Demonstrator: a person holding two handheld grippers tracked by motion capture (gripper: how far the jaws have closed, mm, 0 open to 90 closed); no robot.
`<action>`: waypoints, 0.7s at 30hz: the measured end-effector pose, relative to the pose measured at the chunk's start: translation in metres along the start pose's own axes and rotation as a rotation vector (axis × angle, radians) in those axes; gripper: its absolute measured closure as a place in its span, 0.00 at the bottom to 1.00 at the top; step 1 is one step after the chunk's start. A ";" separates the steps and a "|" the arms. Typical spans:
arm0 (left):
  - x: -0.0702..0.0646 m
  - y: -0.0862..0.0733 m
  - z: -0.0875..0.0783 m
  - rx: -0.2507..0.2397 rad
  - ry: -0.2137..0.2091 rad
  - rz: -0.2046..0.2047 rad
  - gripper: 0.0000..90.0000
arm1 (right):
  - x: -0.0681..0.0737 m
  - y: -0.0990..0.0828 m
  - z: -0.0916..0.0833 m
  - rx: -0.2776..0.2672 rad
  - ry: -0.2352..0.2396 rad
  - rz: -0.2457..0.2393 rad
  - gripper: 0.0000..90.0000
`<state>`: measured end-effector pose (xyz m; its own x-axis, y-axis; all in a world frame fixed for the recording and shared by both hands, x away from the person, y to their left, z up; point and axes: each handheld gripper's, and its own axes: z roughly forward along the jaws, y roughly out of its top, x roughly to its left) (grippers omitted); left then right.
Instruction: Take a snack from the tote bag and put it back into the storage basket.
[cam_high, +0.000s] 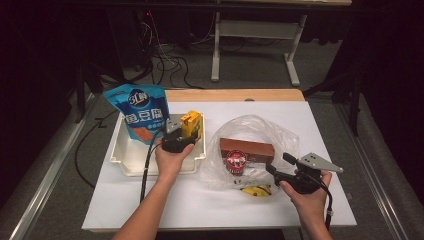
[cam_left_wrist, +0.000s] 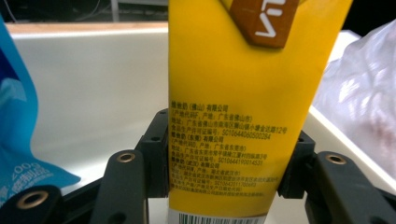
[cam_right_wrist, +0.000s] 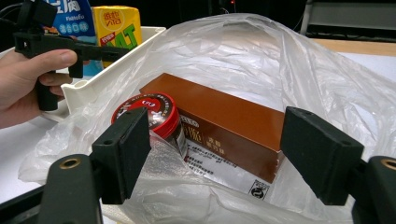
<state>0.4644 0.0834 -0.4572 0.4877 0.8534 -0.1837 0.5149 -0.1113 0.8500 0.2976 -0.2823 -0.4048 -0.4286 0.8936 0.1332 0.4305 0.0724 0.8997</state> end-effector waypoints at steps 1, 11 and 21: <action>-0.001 0.000 0.001 0.010 0.003 0.007 0.55 | 0.001 0.000 0.000 0.001 -0.002 0.001 0.28; -0.002 -0.001 0.007 0.072 0.010 0.030 0.55 | 0.002 -0.001 0.000 0.001 -0.010 -0.002 0.28; -0.008 0.000 0.004 0.167 0.022 0.066 0.53 | 0.003 -0.002 0.001 0.008 -0.013 -0.009 0.29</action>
<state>0.4633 0.0745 -0.4581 0.5095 0.8524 -0.1178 0.5933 -0.2488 0.7655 0.2962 -0.2790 -0.4067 -0.4221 0.8986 0.1199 0.4329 0.0836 0.8975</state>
